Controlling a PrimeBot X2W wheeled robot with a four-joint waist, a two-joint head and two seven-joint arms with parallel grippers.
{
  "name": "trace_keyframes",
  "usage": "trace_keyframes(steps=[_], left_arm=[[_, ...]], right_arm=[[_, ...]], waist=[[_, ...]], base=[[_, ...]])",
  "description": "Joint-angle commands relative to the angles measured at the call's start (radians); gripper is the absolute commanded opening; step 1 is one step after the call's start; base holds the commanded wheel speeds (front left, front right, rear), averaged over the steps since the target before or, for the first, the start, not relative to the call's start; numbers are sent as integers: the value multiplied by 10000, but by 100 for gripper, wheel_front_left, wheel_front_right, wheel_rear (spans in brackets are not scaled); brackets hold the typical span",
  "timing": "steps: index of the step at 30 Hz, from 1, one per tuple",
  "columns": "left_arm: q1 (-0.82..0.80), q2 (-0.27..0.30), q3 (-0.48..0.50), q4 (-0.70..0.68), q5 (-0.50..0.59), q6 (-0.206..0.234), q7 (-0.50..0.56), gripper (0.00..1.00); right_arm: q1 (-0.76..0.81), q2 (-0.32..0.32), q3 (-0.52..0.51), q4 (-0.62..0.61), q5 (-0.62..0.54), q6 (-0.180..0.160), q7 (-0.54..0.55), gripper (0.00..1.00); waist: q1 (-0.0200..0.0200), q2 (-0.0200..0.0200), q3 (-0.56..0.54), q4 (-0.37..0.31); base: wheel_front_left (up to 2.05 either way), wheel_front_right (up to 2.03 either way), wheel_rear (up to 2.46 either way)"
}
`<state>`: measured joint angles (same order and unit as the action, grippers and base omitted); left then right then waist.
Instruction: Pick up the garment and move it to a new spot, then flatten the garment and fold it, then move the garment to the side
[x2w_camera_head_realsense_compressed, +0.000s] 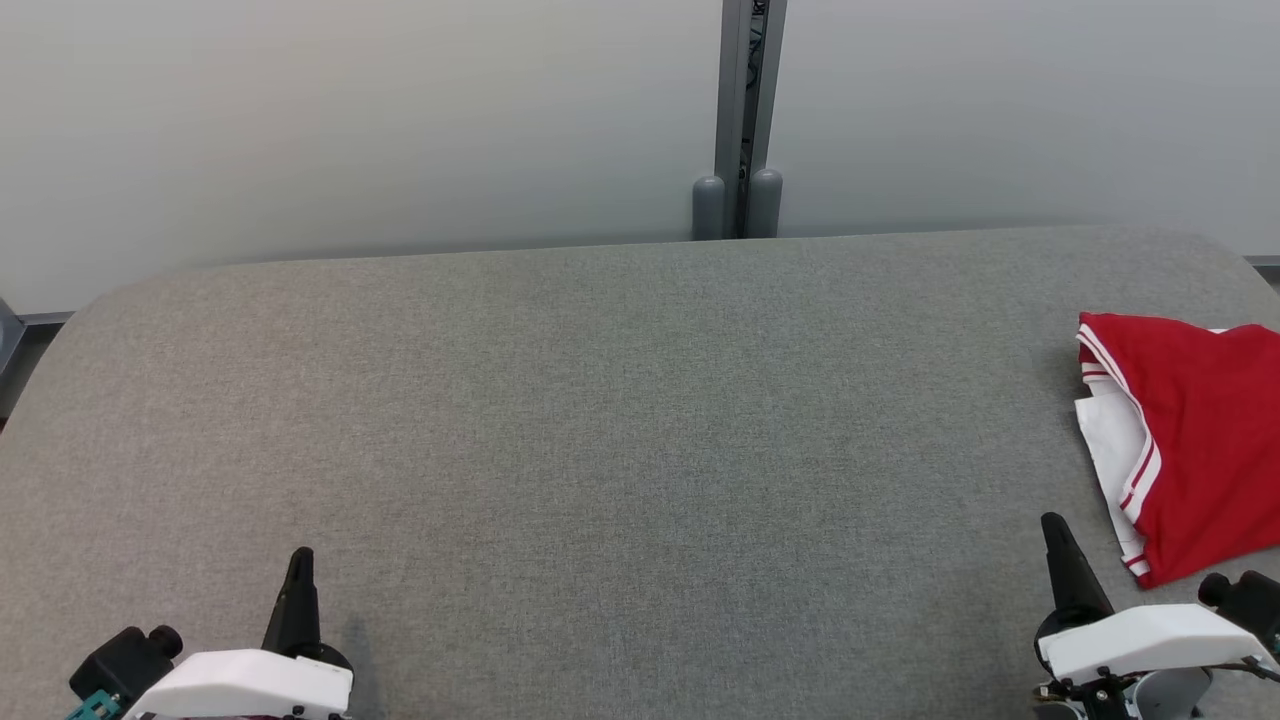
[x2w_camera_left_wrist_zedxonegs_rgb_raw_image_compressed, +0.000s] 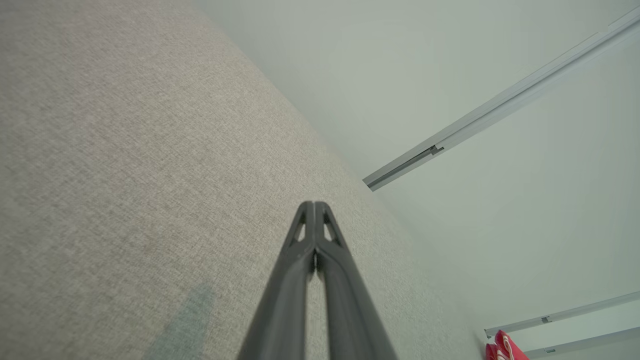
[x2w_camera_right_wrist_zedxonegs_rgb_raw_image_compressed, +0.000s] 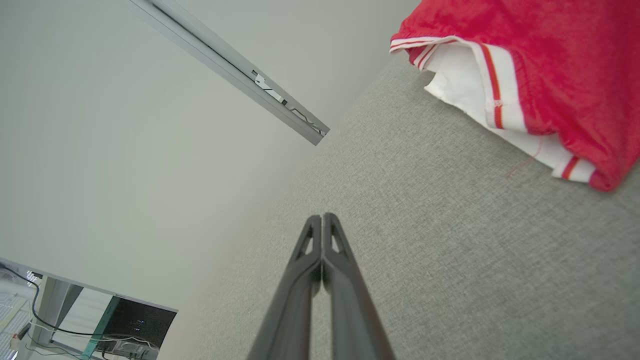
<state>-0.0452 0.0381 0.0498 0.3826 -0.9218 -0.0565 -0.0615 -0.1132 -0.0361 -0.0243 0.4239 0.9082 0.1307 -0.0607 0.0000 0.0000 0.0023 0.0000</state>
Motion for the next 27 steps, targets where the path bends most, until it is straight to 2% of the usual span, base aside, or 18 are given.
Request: trace_keyframes(steps=[1, 27], left_arm=[[-260, 76, 72, -180, -271, -79, 76, 0], [-466, 107, 321, -707, -3085, -373, 785, 0]], right_arm=[[-70, -88, -66, -217, 303, 1, 80, 0], [-15, -127, -432, -898, 3153, 1, 799, 0]], waist=[[0, 0, 0, 0], [0, 0, 3, 0]], base=[[0, 0, 0], [0, 0, 0]])
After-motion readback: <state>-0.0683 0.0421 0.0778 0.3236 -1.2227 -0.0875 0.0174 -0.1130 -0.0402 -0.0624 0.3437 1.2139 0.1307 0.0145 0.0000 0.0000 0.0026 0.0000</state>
